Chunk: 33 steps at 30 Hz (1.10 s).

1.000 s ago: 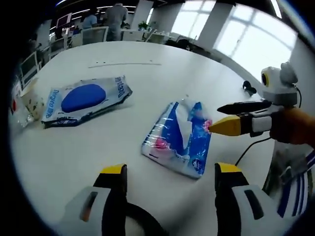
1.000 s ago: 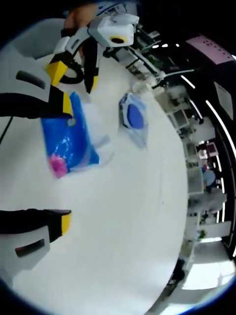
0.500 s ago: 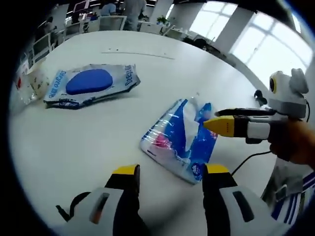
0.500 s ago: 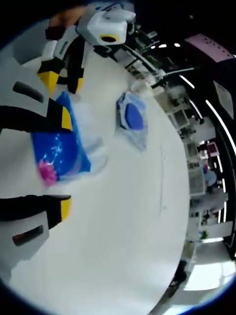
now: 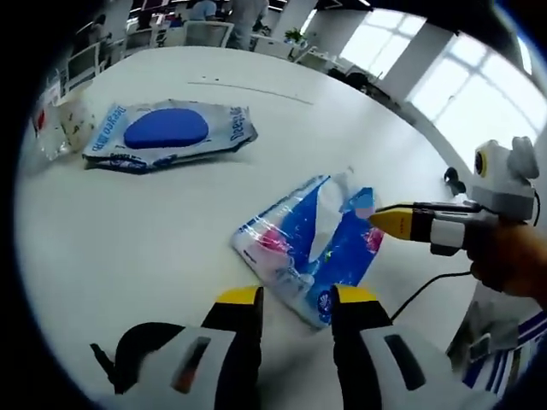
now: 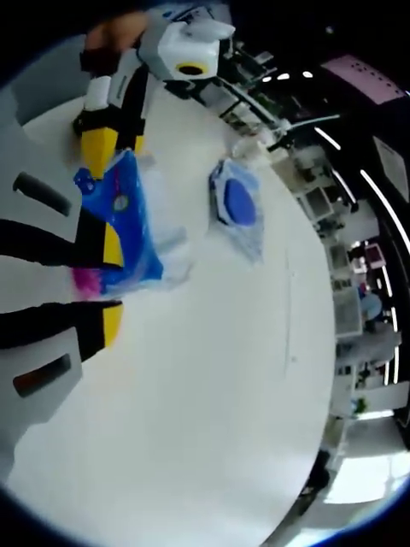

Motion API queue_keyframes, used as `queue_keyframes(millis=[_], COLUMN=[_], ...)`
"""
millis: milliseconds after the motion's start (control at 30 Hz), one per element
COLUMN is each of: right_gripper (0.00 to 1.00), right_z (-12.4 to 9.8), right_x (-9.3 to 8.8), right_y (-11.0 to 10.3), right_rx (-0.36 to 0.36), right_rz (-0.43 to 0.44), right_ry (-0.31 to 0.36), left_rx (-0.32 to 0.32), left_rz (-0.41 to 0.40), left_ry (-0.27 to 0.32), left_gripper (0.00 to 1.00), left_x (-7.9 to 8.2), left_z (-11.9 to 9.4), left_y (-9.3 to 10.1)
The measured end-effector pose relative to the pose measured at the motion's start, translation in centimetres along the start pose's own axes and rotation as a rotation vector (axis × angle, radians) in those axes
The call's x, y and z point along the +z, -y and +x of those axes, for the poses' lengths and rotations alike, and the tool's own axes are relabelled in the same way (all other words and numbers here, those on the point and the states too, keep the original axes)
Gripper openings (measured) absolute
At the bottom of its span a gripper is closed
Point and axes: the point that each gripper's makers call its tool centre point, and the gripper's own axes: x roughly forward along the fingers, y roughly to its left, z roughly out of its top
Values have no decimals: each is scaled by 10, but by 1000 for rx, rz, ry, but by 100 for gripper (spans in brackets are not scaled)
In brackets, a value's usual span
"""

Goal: Arrange the tabletop items into an orderly group along one side of the table until the central work area is clear of visible clutter.

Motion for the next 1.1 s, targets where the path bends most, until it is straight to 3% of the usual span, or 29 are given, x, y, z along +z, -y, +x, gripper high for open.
queue_keyframes(millis=[33,200,733,933,1100], right_gripper=[7,1,0,0,0], right_z=[0,-7,-24,-31,-38], right_x=[-1,-3,3,15,27], right_y=[1,6,1,4,7], right_rx=[-1,-16,-13,-31,-34], right_rz=[2,27,75,92,118], right_ry=[-1,4,45,97,144], left_rx=[-23,-11,-27,-51,-75], left_rz=[-29,-37,-83,-89,-92], left_ry=[24,12,0,1,18], left_gripper=[28,20,5,3,3], left_x=[3,0,3,13,32], left_z=[1,1,0,1,2], left_y=[4,-2,-1,4,8])
